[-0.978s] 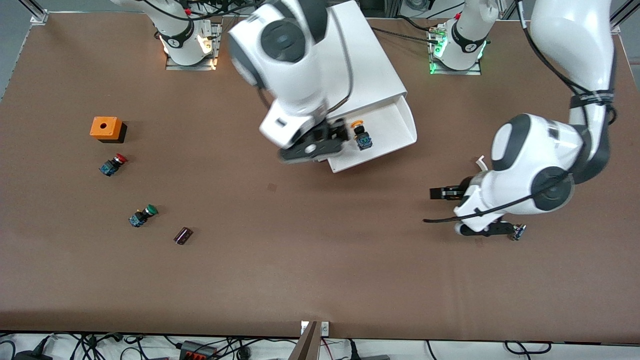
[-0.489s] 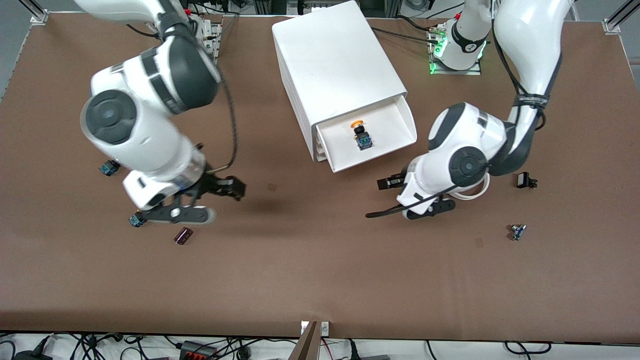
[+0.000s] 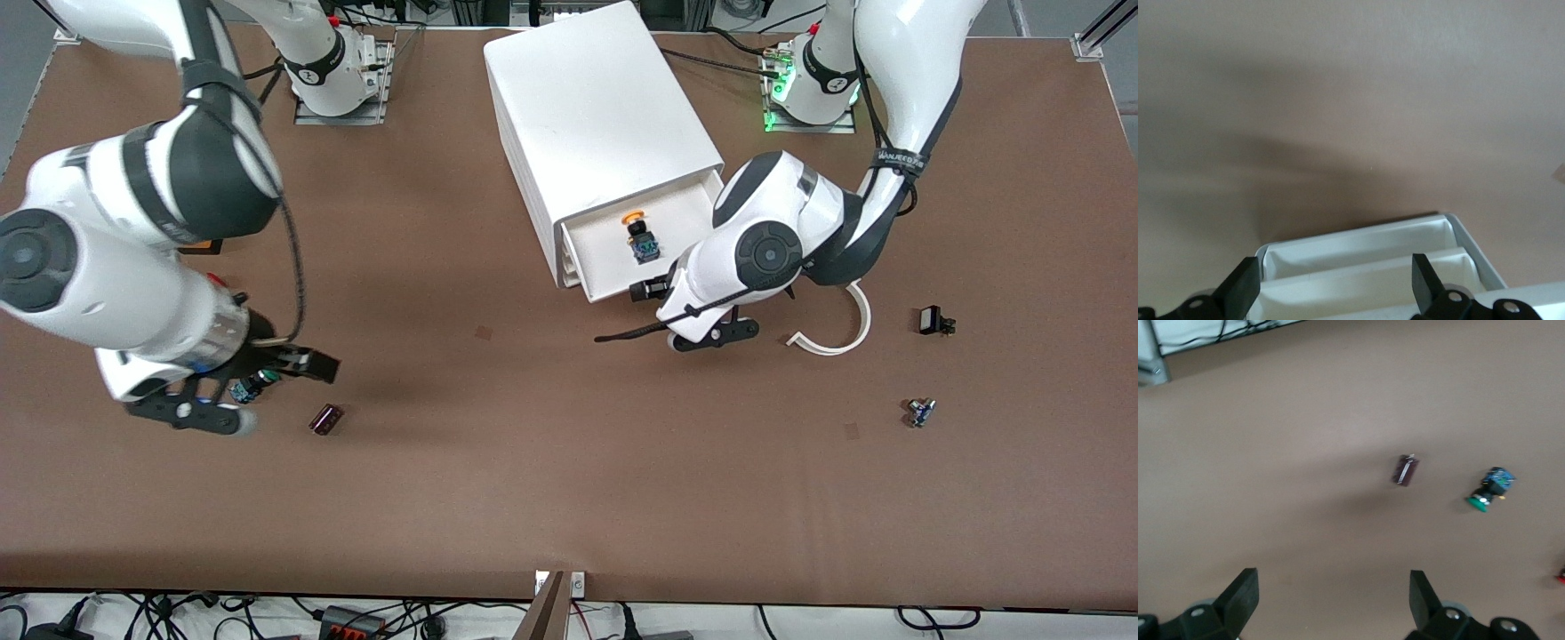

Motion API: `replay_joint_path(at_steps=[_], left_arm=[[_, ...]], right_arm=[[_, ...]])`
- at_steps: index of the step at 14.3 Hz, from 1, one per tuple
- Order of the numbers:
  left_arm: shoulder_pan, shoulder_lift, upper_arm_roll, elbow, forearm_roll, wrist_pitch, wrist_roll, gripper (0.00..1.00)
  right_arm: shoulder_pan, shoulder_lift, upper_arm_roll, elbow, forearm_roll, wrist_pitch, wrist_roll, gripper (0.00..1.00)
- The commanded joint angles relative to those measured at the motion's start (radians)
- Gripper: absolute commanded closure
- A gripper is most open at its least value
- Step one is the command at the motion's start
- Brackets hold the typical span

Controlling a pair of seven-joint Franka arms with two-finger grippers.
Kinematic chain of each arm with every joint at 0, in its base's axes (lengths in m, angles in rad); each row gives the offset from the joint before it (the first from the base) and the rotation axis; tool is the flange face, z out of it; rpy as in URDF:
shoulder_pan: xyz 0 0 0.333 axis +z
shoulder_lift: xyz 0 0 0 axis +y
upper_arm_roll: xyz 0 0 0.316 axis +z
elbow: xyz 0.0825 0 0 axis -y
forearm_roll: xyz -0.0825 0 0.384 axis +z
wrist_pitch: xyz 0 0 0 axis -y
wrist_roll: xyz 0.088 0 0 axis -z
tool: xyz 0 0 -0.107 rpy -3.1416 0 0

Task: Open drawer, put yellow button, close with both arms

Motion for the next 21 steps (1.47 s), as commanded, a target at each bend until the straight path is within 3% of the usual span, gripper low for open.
replay_joint_path(at_steps=[1, 4, 7, 13, 17, 19, 21], left_arm=[[0.028, -0.080, -0.045, -0.114, -0.055, 0.019, -0.024, 0.00], [0.034, -0.103, -0.048, -0.140, -0.126, 0.017, -0.024, 0.00], [0.039, -0.115, -0.074, -0.163, -0.138, 0.008, -0.024, 0.00], [0.039, -0.118, -0.117, -0.209, -0.138, 0.011, -0.026, 0.00], [0.040, -0.117, -0.119, -0.199, -0.136, 0.011, -0.012, 0.00], [0.042, -0.112, -0.108, -0.174, -0.098, 0.019, -0.006, 0.00], [0.069, -0.109, -0.106, -0.114, 0.013, 0.016, -0.001, 0.00]], right_arm=[[-0.065, -0.108, 0.019, -0.131, -0.015, 0.004, 0.001, 0.00], [-0.091, -0.245, 0.020, -0.297, -0.091, 0.068, -0.011, 0.00], [-0.149, -0.348, 0.029, -0.421, -0.096, 0.082, -0.064, 0.00], [-0.266, -0.403, 0.022, -0.437, -0.067, 0.058, -0.316, 0.00], [-0.266, -0.421, -0.047, -0.435, -0.032, 0.029, -0.432, 0.00], [-0.266, -0.441, -0.047, -0.453, -0.041, 0.004, -0.442, 0.00], [-0.266, -0.460, -0.043, -0.493, -0.047, -0.002, -0.431, 0.00]])
